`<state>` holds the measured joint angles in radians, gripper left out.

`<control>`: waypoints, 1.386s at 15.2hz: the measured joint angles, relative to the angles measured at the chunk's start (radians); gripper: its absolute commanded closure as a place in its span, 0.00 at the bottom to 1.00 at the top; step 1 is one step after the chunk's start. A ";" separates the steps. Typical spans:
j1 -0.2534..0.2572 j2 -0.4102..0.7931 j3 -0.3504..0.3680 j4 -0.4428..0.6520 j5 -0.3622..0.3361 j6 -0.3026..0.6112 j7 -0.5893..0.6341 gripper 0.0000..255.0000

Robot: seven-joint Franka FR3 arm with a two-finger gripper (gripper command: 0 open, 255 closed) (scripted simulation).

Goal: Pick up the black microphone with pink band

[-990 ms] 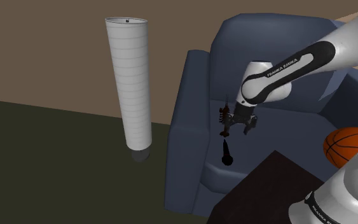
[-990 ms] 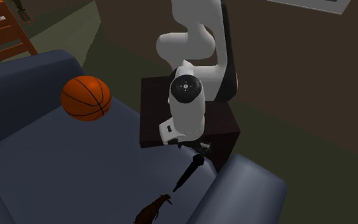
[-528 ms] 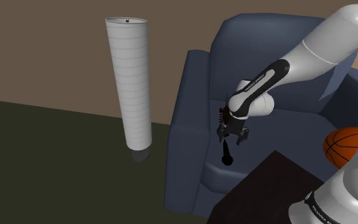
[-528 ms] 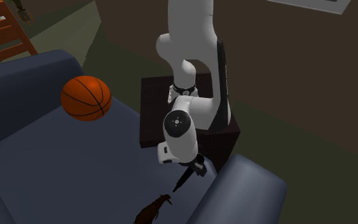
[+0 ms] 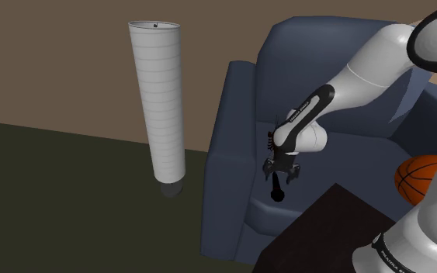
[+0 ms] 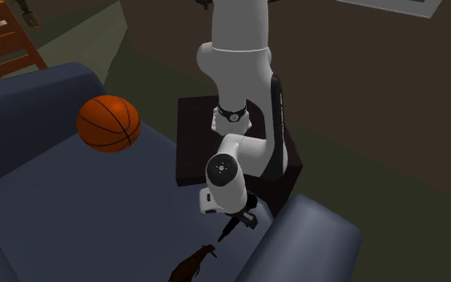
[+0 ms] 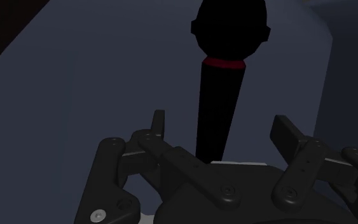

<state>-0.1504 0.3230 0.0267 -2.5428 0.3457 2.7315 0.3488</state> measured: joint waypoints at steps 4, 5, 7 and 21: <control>-0.003 0.020 0.004 0.006 0.007 0.014 -0.006 1.00; -0.003 0.021 0.005 0.007 0.007 0.015 -0.007 1.00; -0.003 0.021 0.005 0.007 0.007 0.015 -0.007 1.00; 0.015 -0.104 -0.024 -0.015 -0.043 -0.086 0.043 1.00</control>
<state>-0.1352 0.2185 0.0029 -2.5582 0.3024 2.6451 0.3920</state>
